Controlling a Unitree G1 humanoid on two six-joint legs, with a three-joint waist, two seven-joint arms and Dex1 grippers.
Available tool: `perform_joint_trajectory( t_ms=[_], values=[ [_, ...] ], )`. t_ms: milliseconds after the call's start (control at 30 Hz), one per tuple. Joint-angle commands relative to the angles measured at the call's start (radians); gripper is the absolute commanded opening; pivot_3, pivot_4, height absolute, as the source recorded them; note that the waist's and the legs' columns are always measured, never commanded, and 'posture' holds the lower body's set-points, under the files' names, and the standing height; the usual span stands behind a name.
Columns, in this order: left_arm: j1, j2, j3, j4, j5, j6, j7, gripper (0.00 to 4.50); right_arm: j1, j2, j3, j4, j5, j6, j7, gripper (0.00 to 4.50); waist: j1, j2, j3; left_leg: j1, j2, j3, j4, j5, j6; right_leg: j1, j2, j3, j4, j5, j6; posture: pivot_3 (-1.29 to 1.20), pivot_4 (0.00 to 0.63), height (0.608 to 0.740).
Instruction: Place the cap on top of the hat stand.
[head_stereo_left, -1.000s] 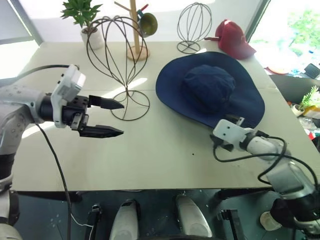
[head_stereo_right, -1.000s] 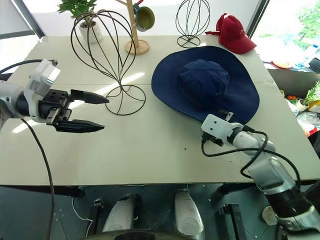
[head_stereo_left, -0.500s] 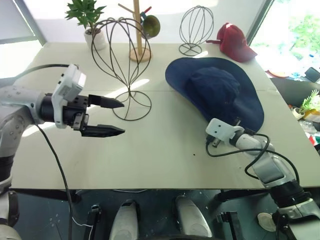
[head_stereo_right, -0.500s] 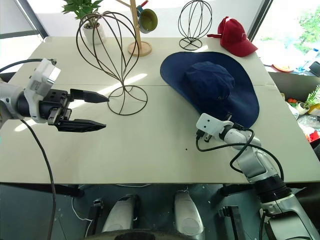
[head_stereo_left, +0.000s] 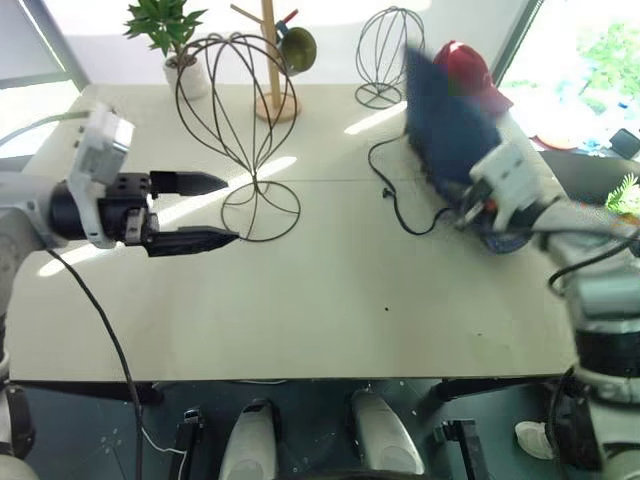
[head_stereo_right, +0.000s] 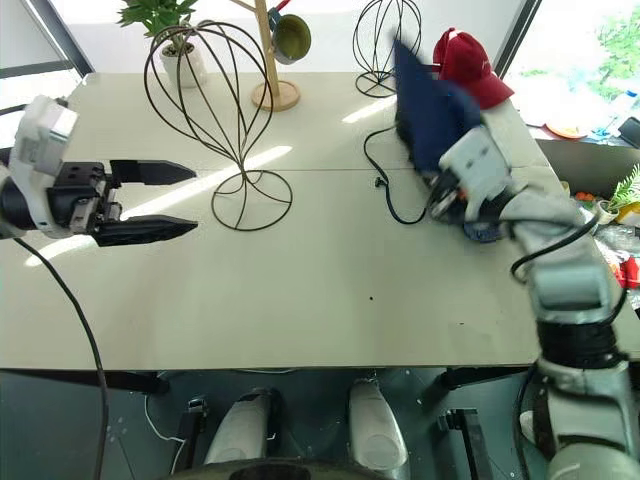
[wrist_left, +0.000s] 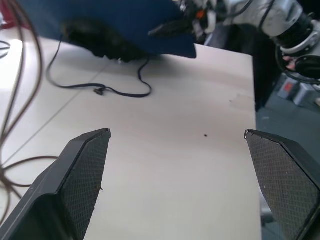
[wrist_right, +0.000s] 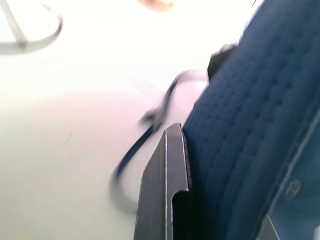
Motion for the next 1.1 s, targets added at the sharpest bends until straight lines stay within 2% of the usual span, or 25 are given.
perform_joint_trajectory(
  t_ms=[33,200,367,500,633,867,1100],
  values=[
    [-0.018,0.009,0.110,-0.003,-0.059,0.028,0.070,4.50,-0.216,-0.046,0.023,0.077,0.020,-0.044,0.064,0.02,-0.001,0.001,0.001,0.000,0.000,0.000,0.000,0.000,0.000,-0.001,0.000,0.000,0.000,0.000,0.000,0.00,0.150,0.739],
    [0.032,0.033,0.240,0.003,-0.086,0.051,0.132,4.50,-0.546,-0.021,0.176,0.336,-0.073,-0.258,0.157,0.02,-0.005,0.002,0.002,-0.001,0.000,0.002,-0.002,0.000,0.000,-0.004,0.000,0.000,0.001,0.000,0.000,0.00,0.150,0.739],
    [0.113,0.088,0.362,0.062,-0.042,0.027,0.138,4.50,-0.821,0.101,0.298,0.620,-0.168,-0.560,0.211,0.02,-0.020,0.003,0.003,-0.004,0.000,0.002,-0.005,0.000,0.000,-0.009,0.000,0.000,0.001,0.001,0.001,0.00,0.150,0.739],
    [0.166,0.120,0.437,0.089,-0.019,0.016,0.128,4.50,-0.951,0.189,0.355,0.781,-0.224,-0.793,0.241,0.02,-0.030,0.003,0.003,-0.007,0.001,0.002,-0.006,0.000,0.000,-0.012,0.000,0.000,0.001,0.002,0.003,0.00,0.150,0.739],
    [0.207,0.129,0.487,0.071,-0.025,0.027,0.133,4.50,-1.034,0.228,0.378,0.888,-0.271,-0.973,0.235,0.02,-0.027,0.003,0.003,-0.010,0.000,0.001,-0.006,0.000,0.000,-0.014,-0.001,-0.001,0.001,0.002,0.004,0.00,0.150,0.739],
    [0.256,0.129,0.534,0.054,-0.033,0.035,0.143,4.50,-1.131,0.186,0.441,1.035,-0.475,-1.357,0.073,0.02,-0.029,0.003,0.004,-0.013,0.000,0.001,-0.006,0.000,-0.001,-0.017,-0.002,-0.001,0.002,0.003,0.003,0.00,0.150,0.739],
    [0.239,0.136,0.504,0.077,-0.028,0.019,0.142,4.50,-1.179,0.129,0.541,1.064,-0.834,-1.695,-0.366,0.02,-0.035,0.003,0.004,-0.013,0.000,0.001,-0.006,0.001,-0.002,-0.018,-0.002,-0.001,0.003,0.001,0.000,0.00,0.150,0.739]
  ],
)
